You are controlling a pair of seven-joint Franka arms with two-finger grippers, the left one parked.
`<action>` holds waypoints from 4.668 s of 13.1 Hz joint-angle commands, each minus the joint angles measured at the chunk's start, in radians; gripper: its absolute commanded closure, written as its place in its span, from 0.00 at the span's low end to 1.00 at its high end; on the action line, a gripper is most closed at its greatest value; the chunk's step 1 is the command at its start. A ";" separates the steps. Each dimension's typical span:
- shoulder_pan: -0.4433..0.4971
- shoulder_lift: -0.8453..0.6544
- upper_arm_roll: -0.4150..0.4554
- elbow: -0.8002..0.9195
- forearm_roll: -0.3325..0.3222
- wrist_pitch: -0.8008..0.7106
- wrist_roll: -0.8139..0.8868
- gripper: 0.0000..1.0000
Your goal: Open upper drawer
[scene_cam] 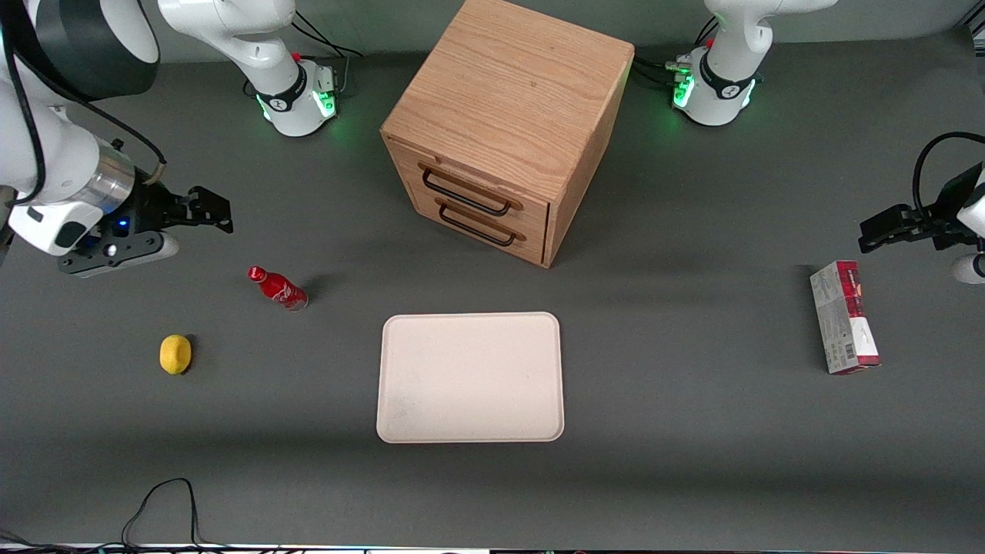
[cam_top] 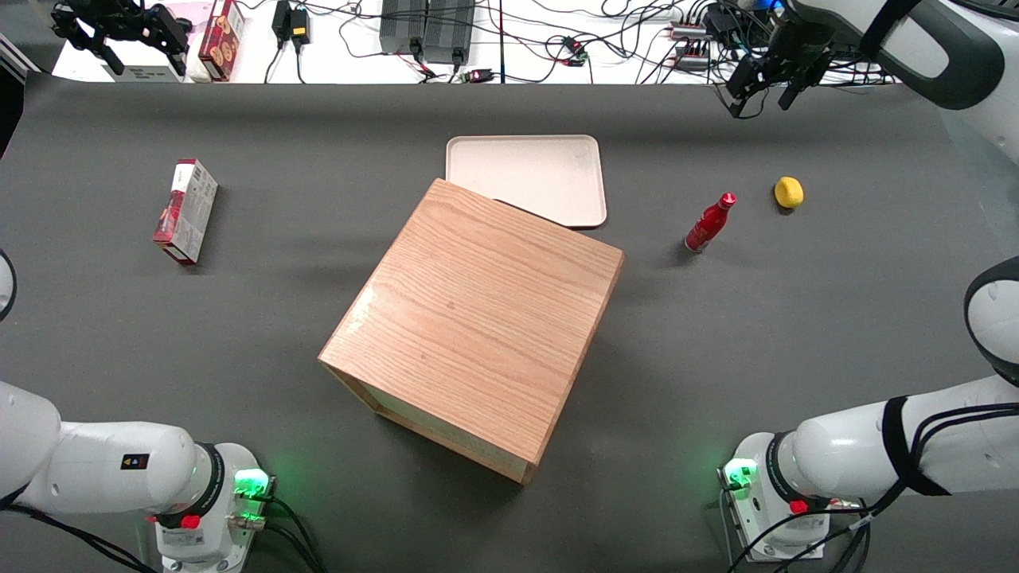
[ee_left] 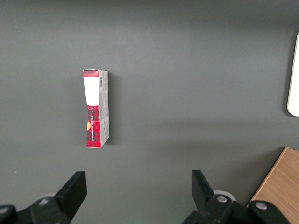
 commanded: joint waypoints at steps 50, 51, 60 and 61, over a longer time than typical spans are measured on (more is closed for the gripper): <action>0.515 0.396 0.020 0.133 0.115 0.171 -0.083 0.00; 0.515 0.397 0.020 0.134 0.115 0.177 -0.086 0.00; 0.475 0.404 0.008 0.142 0.118 0.185 -0.158 0.00; 0.469 0.405 0.008 0.145 0.117 0.185 -0.159 0.00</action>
